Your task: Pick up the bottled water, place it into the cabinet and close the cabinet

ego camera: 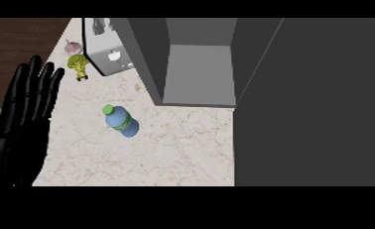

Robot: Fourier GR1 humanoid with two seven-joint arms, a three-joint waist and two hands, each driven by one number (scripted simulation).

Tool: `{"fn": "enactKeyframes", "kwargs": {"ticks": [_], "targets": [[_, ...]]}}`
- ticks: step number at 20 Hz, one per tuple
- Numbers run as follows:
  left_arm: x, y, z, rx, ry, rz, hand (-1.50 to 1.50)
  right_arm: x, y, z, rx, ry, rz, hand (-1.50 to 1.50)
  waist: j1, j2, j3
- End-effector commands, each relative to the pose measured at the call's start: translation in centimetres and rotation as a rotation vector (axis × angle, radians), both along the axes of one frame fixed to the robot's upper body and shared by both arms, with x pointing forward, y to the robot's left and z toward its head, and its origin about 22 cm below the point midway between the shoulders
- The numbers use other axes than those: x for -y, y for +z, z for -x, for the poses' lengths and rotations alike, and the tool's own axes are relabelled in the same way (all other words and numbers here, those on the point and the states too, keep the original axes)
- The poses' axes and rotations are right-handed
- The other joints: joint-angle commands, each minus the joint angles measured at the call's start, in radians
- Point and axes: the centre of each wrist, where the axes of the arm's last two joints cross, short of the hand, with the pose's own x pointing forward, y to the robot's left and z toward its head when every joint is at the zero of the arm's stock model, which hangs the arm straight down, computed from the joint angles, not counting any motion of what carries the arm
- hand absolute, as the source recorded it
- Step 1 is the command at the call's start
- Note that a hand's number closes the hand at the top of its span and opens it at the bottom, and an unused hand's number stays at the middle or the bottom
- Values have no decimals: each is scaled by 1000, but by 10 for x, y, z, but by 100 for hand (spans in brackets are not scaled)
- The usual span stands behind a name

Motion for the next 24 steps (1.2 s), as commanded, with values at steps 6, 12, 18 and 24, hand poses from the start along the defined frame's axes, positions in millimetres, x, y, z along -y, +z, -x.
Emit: {"fn": "enactKeyframes", "kwargs": {"ticks": [6, 12, 18, 24], "targets": [[19, 14, 0, 69, -626, 16, -150, -4, 13, 19, 58, 56, 57, -150, -64, 23, -4], [-7, -48, 13, -482, -579, 210, -150, -23, -18, 46, -276, 183, -331, -150, -49, 25, -2], [-59, -25, 21, -519, -617, 206, -150, -25, -16, 77, -296, 182, -334, -150, -35, 25, -2], [-88, -41, 29, -512, -604, 224, -150, -17, -20, 87, -282, 169, -336, -150, -34, 26, -2]]}}
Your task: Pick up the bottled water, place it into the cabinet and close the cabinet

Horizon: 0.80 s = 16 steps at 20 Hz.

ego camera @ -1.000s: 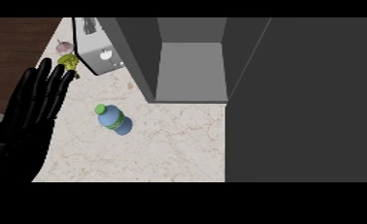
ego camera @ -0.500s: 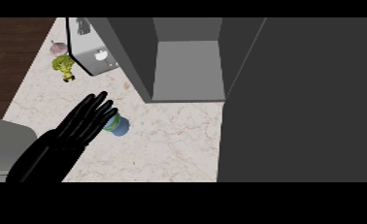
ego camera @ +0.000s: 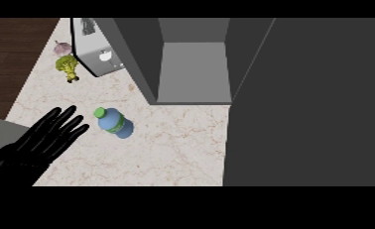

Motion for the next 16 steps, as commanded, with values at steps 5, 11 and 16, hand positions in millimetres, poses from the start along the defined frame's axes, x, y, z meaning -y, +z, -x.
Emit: {"fn": "enactKeyframes", "kwargs": {"ticks": [5, 11, 16], "targets": [[-28, -8, 7, -3, 14, -13, -150, -9, -7, 26, -7, 9, 3, -150, 0, -1, 0], [-65, -14, 15, 23, 16, -13, -150, -5, -25, 12, 7, 10, 18, -150, 4, 0, 0], [-54, -15, -14, 26, 69, 15, -150, -19, -28, 21, 27, 7, 10, -150, -2, 0, 0]]}}
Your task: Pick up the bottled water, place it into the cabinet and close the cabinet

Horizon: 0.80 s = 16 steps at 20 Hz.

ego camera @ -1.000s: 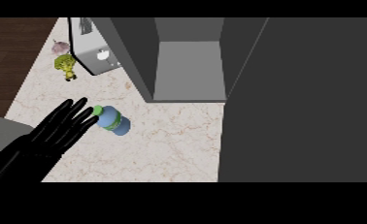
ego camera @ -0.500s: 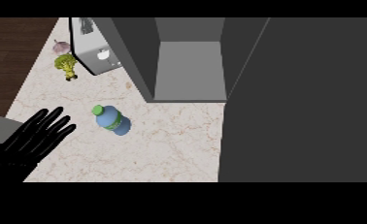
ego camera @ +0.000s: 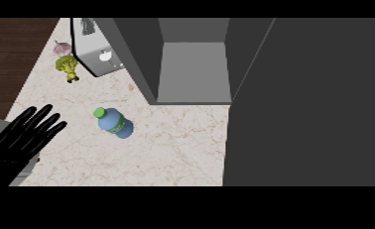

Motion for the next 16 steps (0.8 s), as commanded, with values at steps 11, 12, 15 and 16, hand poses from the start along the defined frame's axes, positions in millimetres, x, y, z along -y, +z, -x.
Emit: {"fn": "enactKeyframes", "kwargs": {"ticks": [11, 12, 15, 16], "targets": [[-23, -50, -33, 15, 65, -61, -150, 7, -12, 23, -2, 19, 23, -150, -8, 0, 0], [-15, -33, -48, 28, 81, -62, -150, 17, -11, 1, 18, 7, 24, -150, -2, 1, 0], [-38, -49, -57, 27, 92, -101, -150, 1, -6, 1, 9, 30, 16, -150, -4, 2, -1], [-32, -61, -65, 9, 72, -120, -150, -9, -16, 7, 2, 44, 10, -150, -11, 3, -1]]}}
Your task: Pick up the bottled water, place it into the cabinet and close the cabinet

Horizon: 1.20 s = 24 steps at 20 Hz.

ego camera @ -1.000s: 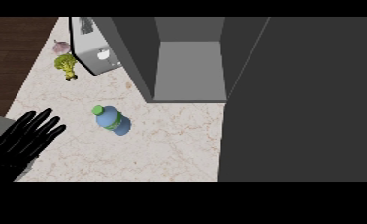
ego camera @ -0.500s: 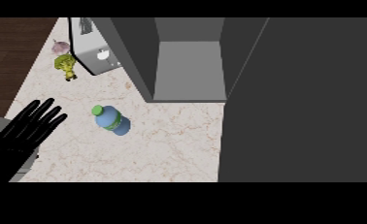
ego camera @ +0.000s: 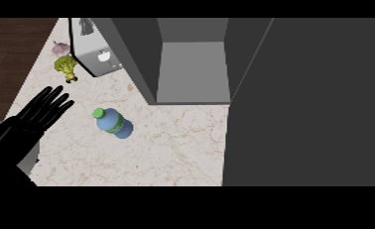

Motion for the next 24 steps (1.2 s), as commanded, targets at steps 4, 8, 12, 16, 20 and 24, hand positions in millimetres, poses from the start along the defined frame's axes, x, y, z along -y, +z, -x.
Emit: {"fn": "enactKeyframes", "kwargs": {"ticks": [4, 8, 12, 16, 20, 24], "targets": [[7, -30, -40, -30, 4, -42, -150, 11, 2, -5, 17, 5, -29, -150, -6, 3, -1], [4, -54, -38, -50, -13, -51, -150, -13, -7, 14, 13, 13, -19, -150, -10, 1, -1], [21, -70, -53, -109, -6, -45, -150, -4, -11, 19, 23, 1, -5, -150, -9, 1, 0], [25, -82, -61, -154, 32, -51, -150, -2, -9, 12, 13, 25, -4, -150, -4, 1, 0], [25, -109, -54, -217, 13, 4, -150, -4, -11, 21, 12, 26, -12, -150, -15, 3, -1], [13, -115, -48, -237, 7, 26, -150, -2, -7, 20, 16, 3, -9, -150, -10, 2, -1]]}}
